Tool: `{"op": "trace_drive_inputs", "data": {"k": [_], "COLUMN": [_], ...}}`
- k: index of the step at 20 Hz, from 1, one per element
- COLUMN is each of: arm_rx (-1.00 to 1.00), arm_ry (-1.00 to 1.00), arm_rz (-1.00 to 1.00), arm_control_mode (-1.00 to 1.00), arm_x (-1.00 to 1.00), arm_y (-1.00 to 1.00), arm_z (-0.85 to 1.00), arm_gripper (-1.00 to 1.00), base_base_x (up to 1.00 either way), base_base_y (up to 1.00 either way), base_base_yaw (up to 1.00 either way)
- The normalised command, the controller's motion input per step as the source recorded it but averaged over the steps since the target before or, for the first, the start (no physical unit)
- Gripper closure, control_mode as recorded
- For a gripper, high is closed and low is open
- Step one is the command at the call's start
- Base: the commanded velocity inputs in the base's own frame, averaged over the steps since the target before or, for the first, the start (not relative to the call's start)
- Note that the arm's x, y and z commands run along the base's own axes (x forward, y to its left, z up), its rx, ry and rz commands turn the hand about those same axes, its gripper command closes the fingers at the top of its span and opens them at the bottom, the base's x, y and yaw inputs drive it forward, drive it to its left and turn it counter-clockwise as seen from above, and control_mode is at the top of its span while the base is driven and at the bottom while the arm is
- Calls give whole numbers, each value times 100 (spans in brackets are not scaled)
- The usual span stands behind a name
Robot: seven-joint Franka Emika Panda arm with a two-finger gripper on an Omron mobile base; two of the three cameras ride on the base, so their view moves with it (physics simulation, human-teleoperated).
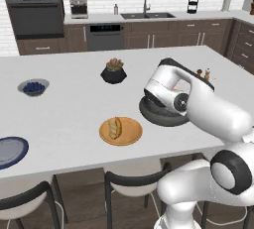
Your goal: Place one bun and one sausage from the bowl on each plate.
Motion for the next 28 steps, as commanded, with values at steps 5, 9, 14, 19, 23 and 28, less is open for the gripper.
{"op": "trace_drive_inputs", "data": {"k": [5, 9, 14, 19, 23, 28], "arm_rx": [47, 20, 5, -28, -78, -93], "arm_ry": [-7, 0, 0, -11, -16, -8], "arm_rz": [-12, -12, -9, 1, 2, 0], "arm_control_mode": [-100, -100, -100, -100, -100, -100], "arm_x": [18, 23, 15, -7, -30, -29], "arm_y": [-52, -14, 0, -10, -4, -2], "arm_z": [100, 100, 80, -19, -80, -79], "arm_gripper": [-100, -100, -100, -100, -100, -100], "base_base_x": [0, 0, 0, 0, 0, 0], "base_base_y": [0, 0, 0, 0, 0, 0], "base_base_yaw": [0, 0, 0, 0, 0, 0]}}
